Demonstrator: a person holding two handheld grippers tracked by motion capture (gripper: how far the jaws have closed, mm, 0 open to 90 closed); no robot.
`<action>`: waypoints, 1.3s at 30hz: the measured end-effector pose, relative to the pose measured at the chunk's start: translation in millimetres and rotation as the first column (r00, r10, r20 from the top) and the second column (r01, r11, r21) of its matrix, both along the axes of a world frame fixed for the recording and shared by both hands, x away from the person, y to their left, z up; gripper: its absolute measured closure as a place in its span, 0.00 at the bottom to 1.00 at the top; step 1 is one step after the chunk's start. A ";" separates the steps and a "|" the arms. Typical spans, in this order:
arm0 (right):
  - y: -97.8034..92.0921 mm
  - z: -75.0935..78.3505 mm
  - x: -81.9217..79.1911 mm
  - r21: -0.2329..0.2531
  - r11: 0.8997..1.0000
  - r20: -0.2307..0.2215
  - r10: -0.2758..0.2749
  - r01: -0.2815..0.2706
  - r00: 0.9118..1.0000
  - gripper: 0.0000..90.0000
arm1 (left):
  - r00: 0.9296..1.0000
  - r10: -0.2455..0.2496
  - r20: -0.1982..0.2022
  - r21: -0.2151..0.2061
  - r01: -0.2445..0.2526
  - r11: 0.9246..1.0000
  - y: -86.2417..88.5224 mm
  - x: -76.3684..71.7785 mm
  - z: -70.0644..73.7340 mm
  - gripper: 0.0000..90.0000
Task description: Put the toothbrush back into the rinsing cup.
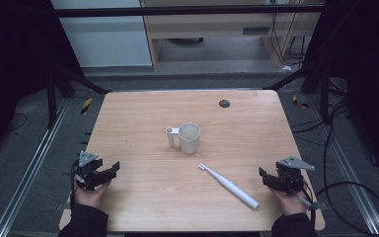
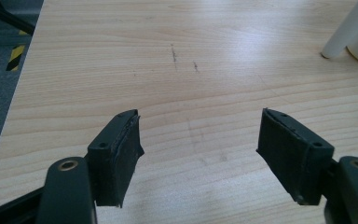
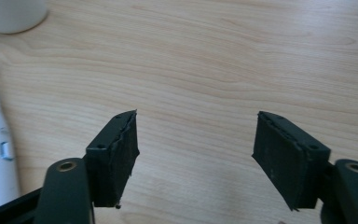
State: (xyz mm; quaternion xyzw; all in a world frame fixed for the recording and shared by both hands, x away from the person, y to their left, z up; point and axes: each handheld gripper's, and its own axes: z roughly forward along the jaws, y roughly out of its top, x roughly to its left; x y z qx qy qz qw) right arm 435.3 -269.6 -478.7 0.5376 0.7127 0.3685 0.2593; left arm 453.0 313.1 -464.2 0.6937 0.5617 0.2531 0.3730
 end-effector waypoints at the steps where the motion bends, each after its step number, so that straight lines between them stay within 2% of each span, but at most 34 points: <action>1: 0.7 0.4 -1.6 0.004 1.000 0.002 0.010 -0.010 1.000 0.36 | 1.000 -0.003 -0.001 -0.002 0.003 1.000 -0.4 -1.0 0.2 0.32; 10: 8.3 0.9 -10.9 -0.003 0.997 -0.029 0.073 -0.073 0.997 0.43 | 1.000 -0.008 0.006 0.016 0.008 1.000 -0.8 -7.2 4.3 0.31; 16: 15.8 -0.2 -15.6 -0.010 0.993 -0.060 0.120 -0.121 0.991 0.48 | 1.000 -0.015 0.004 0.033 0.015 0.999 -2.1 -7.4 3.2 0.32; 17: 19.6 0.1 -17.9 -0.004 0.991 -0.064 0.136 -0.136 0.989 0.49 | 1.000 -0.022 -0.007 0.037 0.022 0.999 -3.6 -6.3 1.3 0.32; 27: 32.1 0.0 -25.1 0.001 0.978 -0.108 0.208 -0.209 0.972 0.64 | 0.998 -0.050 -0.023 0.065 0.051 0.997 -10.4 -5.0 -1.9 0.32; 39: 37.1 -4.5 -35.2 0.000 0.968 -0.164 0.248 -0.251 0.955 0.84 | 0.998 -0.056 -0.033 0.066 0.058 0.996 -10.7 -4.2 -2.6 0.33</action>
